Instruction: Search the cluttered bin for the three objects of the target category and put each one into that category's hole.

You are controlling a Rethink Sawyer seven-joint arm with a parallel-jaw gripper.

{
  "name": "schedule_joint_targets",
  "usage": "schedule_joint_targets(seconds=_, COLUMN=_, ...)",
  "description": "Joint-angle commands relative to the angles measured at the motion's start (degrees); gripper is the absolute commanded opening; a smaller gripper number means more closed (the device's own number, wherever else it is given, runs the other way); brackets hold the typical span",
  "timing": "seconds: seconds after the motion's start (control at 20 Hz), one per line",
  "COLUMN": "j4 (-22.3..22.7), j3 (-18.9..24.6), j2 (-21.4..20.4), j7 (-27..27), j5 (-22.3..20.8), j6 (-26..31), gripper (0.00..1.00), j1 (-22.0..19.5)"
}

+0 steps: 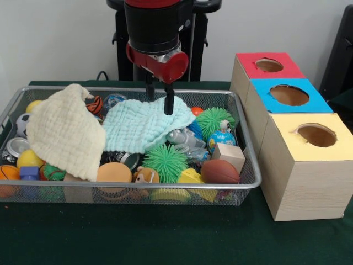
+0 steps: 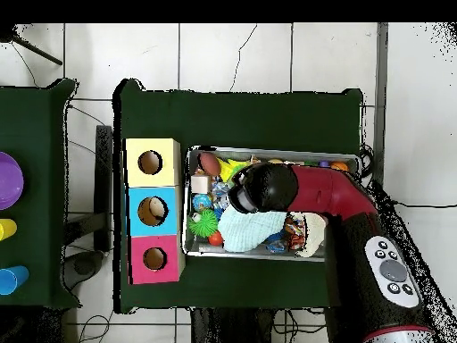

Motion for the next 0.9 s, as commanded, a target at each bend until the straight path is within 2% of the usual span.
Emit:
schedule_joint_targets(seconds=0.05, j4=0.90, j3=4.08, j2=2.82, j7=-14.61, j5=-4.52, j6=4.36, gripper=1.00, j1=-0.87)
schedule_joint_targets(seconds=0.55, j4=0.43, j3=4.13, j2=3.90, j7=-11.98, j5=-4.28, j6=7.06, gripper=1.00, j1=0.31)
schedule_joint_targets(seconds=0.9, j4=0.89, j3=3.71, j2=3.63, j7=-10.50, j5=-4.03, j6=6.99, gripper=1.00, j1=0.90)
